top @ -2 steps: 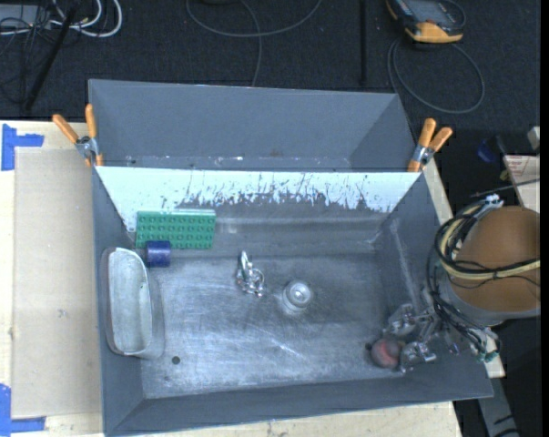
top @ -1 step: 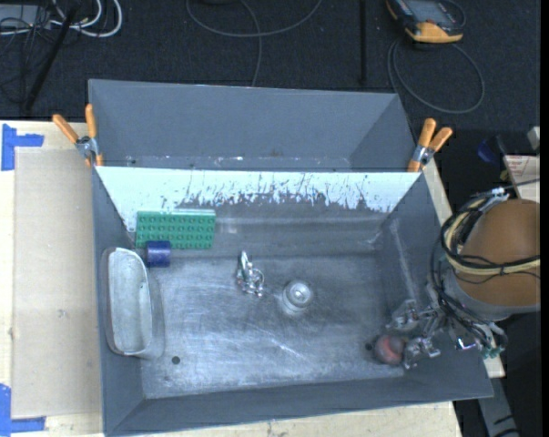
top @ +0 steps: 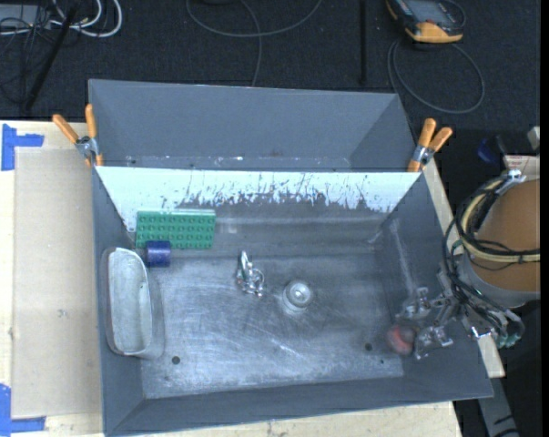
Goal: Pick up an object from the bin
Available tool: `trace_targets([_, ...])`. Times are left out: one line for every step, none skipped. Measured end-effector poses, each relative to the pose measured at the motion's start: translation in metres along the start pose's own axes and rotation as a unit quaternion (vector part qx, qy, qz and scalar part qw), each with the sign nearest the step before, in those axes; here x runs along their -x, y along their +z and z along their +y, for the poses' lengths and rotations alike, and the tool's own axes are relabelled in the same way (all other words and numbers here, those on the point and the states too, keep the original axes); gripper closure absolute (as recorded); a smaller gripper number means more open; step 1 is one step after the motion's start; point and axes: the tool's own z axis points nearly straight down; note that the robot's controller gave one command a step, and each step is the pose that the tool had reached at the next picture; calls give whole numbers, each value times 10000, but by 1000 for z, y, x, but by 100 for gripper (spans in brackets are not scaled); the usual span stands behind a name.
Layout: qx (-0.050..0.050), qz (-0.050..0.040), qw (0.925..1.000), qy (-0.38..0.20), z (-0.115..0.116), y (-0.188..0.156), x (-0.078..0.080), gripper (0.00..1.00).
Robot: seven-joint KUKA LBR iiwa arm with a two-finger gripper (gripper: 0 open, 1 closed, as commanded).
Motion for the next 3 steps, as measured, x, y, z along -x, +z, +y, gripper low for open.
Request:
trace_targets([12, 19, 10000, 0, 0, 0, 0, 100])
trace_targets([5, 9, 10000, -1, 1, -17, 1, 100])
trace_targets([6, 12, 10000, 2, 2, -27, 2, 100])
